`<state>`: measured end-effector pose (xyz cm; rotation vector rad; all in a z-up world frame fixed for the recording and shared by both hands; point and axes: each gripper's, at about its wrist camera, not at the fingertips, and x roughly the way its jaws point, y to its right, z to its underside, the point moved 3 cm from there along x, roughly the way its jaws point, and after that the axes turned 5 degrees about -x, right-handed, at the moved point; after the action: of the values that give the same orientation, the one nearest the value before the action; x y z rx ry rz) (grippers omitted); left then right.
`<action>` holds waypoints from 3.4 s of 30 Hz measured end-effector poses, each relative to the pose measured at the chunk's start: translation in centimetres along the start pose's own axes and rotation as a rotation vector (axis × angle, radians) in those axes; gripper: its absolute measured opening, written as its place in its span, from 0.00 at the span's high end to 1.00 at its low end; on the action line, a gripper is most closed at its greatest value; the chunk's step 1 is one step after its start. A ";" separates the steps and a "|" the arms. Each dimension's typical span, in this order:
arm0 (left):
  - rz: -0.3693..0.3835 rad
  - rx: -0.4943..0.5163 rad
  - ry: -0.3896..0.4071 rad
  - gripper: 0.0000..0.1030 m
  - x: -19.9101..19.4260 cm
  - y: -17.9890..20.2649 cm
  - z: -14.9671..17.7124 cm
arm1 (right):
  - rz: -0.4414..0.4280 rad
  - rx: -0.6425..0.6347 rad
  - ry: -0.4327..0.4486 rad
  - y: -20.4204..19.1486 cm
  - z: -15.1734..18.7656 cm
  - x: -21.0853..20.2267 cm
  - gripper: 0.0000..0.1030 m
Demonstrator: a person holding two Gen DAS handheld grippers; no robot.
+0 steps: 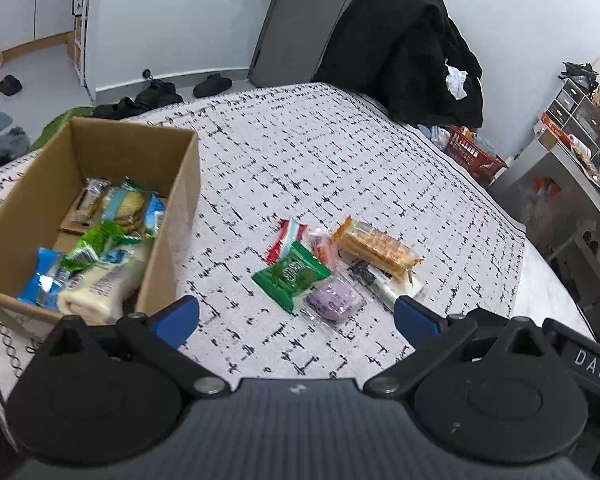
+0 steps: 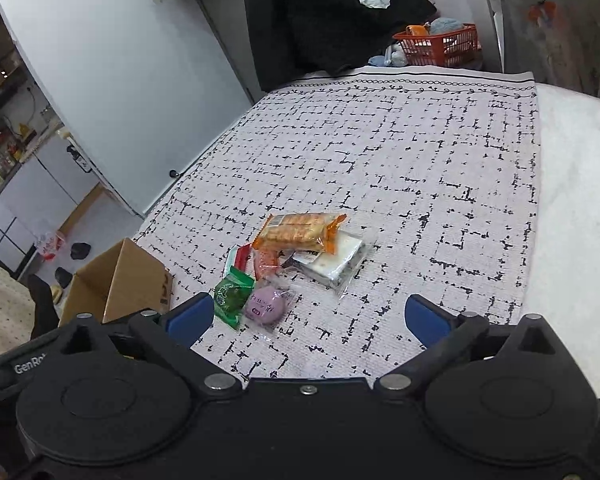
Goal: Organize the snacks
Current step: 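Move both grippers back over the snack pile, then grasp the dark green packet with the left gripper while the right grasps the orange-wrapped cracker bar, then carry both held snacks over the cardboard box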
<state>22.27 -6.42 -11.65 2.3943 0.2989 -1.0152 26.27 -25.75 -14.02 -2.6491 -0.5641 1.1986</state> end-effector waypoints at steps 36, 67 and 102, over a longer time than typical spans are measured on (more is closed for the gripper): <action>-0.107 -0.003 -0.047 0.13 10.5 0.9 -1.7 | -0.035 0.020 -0.078 3.5 -3.0 10.2 0.26; -0.144 -0.055 -0.039 0.62 12.5 -1.0 -2.3 | -0.095 -0.275 -0.033 0.0 -4.9 14.7 0.27; -0.002 -0.059 0.065 0.62 3.4 -0.6 -4.5 | -0.131 -0.170 -0.007 -4.8 -4.8 6.2 0.82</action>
<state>27.15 -3.47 -11.68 2.3773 0.3501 -0.9184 32.37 -18.87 -13.56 -2.6957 -0.8628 1.1697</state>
